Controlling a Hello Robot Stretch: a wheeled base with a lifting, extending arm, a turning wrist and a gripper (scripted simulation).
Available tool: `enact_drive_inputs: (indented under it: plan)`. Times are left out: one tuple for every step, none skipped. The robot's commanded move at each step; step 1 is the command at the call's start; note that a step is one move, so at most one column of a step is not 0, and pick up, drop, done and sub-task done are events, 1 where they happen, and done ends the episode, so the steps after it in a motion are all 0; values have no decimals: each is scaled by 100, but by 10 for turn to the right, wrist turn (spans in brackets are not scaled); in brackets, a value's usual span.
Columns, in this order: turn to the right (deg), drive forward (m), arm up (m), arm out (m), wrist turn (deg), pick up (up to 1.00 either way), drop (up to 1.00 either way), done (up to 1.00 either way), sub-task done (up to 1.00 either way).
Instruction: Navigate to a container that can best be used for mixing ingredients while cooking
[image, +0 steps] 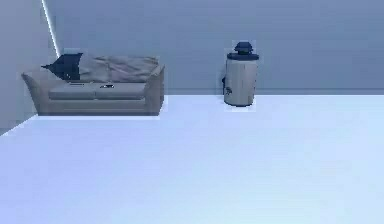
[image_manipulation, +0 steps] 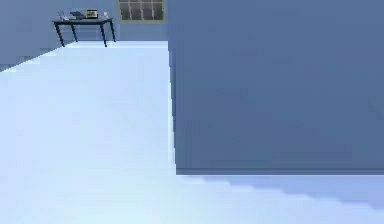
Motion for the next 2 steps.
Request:
enact_drive_inputs:
  plan:
    - [450,0,0,0,0,0,0,0,0]
    - [90,0,0,0,0,0,0,0,0]
